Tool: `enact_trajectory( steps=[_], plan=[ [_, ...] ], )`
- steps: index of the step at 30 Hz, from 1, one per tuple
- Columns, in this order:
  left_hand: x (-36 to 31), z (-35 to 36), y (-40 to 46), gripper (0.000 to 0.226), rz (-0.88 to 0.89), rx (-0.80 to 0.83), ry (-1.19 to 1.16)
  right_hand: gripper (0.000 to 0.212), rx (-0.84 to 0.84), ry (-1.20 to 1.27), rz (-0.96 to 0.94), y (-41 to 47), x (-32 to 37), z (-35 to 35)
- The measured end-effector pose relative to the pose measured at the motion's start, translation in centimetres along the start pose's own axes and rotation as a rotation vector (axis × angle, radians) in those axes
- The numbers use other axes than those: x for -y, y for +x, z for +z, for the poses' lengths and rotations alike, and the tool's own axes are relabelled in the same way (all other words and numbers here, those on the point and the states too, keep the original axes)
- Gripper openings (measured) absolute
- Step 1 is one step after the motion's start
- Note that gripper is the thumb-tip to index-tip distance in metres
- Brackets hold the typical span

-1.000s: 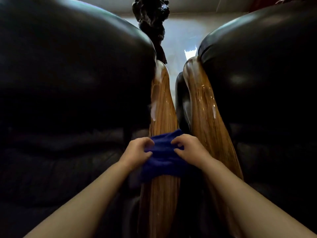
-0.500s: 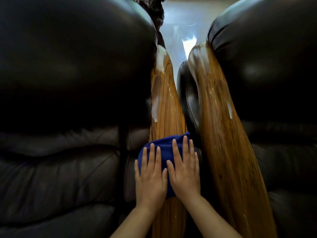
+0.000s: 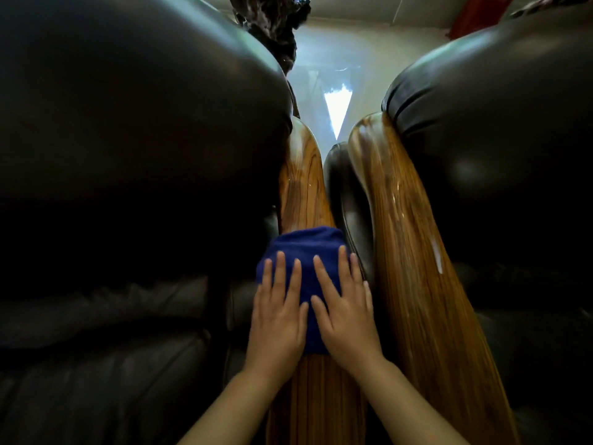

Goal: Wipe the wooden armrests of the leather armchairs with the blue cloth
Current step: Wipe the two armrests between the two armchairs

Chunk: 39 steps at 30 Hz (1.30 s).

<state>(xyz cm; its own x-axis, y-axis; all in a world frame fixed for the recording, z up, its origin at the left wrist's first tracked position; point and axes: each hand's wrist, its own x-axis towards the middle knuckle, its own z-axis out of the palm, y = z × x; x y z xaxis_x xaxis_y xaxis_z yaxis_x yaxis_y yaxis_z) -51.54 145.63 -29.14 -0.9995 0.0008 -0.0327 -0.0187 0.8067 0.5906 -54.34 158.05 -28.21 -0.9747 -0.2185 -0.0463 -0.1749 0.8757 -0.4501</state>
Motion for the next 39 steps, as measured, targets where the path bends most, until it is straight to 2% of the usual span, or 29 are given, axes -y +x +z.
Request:
enact_trajectory(
  steps=[3, 8, 12, 15, 17, 20, 23, 27, 30, 32, 35, 39],
  plan=[
    [0.3, 0.9, 0.3, 0.062, 0.005, 0.072, -0.071, 0.059, 0.047, -0.027, -0.003, 0.1, -0.3, 0.2],
    [0.4, 0.4, 4.6, 0.057, 0.067, 0.029, -0.04, 0.057, -0.001, 0.039, -0.042, 4.2, -0.4, -0.2],
    [0.7, 0.0, 10.0, 0.056, 0.039, 0.037, 0.009, 0.057, 0.019, 0.092, -0.059, 9.8, -0.6, -0.5],
    [0.4, -1.6, 13.6, 0.061, -0.009, 0.118, 0.005, 0.058, 0.156, 0.134, -0.046, 13.4, -0.5, -1.4],
    [0.4, -2.5, 14.3, 0.065, -0.016, 0.159, -0.045, 0.064, 0.285, 0.304, -0.06, 14.5, -1.5, -2.4],
    [1.0, -2.7, 13.1, 0.068, 0.03, 0.101, -0.097, 0.071, 0.351, 0.423, -0.12, 14.2, -3.6, -3.1],
    [0.7, -2.5, 12.9, 0.066, 0.035, 0.046, -0.137, 0.072, 0.329, 0.421, -0.165, 14.7, -4.2, -2.8],
    [0.4, -3.5, 16.4, 0.069, -0.011, 0.123, -0.04, 0.073, 0.31, 0.43, -0.142, 17.7, -3.6, -2.8],
    [0.4, -4.7, 18.6, 0.073, -0.043, 0.138, -0.068, 0.073, 0.325, 0.422, -0.112, 19.5, -3.3, -3.1],
    [0.2, -4.9, 18.7, 0.073, -0.059, 0.095, -0.102, 0.071, 0.308, 0.429, -0.094, 19.6, -3.1, -3.2],
    [-0.6, -5.0, 17.6, 0.069, -0.083, 0.002, -0.097, 0.064, 0.19, 0.413, -0.082, 18.3, -2.8, -3.5],
    [-1.5, -4.9, 14.6, 0.058, -0.053, -0.074, 0.019, 0.057, 0.076, 0.223, -0.136, 15.5, -2.4, -4.1]
  ],
)
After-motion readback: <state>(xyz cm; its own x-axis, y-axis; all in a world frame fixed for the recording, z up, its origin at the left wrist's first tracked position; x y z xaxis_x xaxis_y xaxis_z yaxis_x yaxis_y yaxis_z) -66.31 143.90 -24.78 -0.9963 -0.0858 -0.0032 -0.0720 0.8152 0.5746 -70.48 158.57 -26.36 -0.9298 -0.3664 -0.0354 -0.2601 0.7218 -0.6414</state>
